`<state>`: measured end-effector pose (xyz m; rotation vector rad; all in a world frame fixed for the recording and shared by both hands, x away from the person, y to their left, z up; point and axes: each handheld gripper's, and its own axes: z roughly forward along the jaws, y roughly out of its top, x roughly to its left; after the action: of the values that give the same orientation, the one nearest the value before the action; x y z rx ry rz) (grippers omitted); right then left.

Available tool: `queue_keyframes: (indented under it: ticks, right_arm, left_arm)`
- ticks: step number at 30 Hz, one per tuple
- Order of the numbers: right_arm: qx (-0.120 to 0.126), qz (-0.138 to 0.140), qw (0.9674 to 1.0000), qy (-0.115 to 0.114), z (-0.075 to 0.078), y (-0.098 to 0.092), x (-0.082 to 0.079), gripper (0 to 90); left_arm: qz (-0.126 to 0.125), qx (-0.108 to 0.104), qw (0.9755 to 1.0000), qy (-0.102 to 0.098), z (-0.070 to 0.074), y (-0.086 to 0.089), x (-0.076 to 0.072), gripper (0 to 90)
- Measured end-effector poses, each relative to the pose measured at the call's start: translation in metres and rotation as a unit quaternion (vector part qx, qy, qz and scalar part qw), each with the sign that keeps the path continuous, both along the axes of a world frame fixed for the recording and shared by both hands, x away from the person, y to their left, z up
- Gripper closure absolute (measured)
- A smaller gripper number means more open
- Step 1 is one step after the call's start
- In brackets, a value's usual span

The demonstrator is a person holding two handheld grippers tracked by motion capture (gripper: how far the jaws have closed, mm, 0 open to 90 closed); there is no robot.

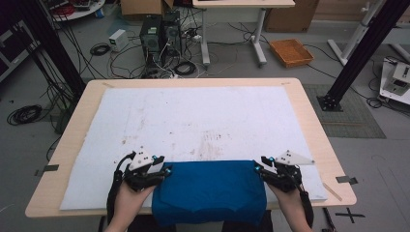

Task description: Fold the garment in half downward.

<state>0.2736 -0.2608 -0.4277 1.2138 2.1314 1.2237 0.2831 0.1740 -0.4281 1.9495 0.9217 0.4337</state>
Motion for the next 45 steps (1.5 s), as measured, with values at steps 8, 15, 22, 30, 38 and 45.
queue_keyframes:
  ticks: [8, 15, 22, 30, 38, 45]
  right_arm:
    - [0.036, -0.009, 0.9942, 0.101, -0.019, 0.001, 0.032, 55.6]
    - [0.043, 0.018, 0.992, 0.117, -0.024, 0.002, 0.029, 79.1]
    - [0.025, 0.033, 0.996, 0.079, -0.02, 0.002, 0.026, 84.0]
    - [0.021, 0.03, 0.9981, 0.05, -0.007, 0.001, 0.063, 84.0]
    - [-0.003, 0.016, 0.9988, 0.046, -0.001, 0.005, 0.109, 84.0]
    - [-0.009, 0.0, 0.9989, 0.045, -0.003, 0.009, 0.143, 83.9]
  left_arm:
    - [0.021, -0.012, 0.9978, 0.062, -0.018, 0.007, 0.018, 52.8]
    - [0.003, -0.04, 0.9944, 0.098, -0.025, 0.007, 0.015, 74.5]
    - [-0.008, -0.026, 0.9961, 0.084, -0.022, 0.003, 0.015, 84.4]
    - [0.003, -0.006, 0.9983, 0.057, -0.009, 0.002, 0.056, 84.7]
    - [0.013, 0.008, 0.9986, 0.052, 0.001, 0.002, 0.099, 84.6]
    - [0.026, 0.01, 0.9979, 0.058, 0.0, 0.0, 0.138, 84.5]
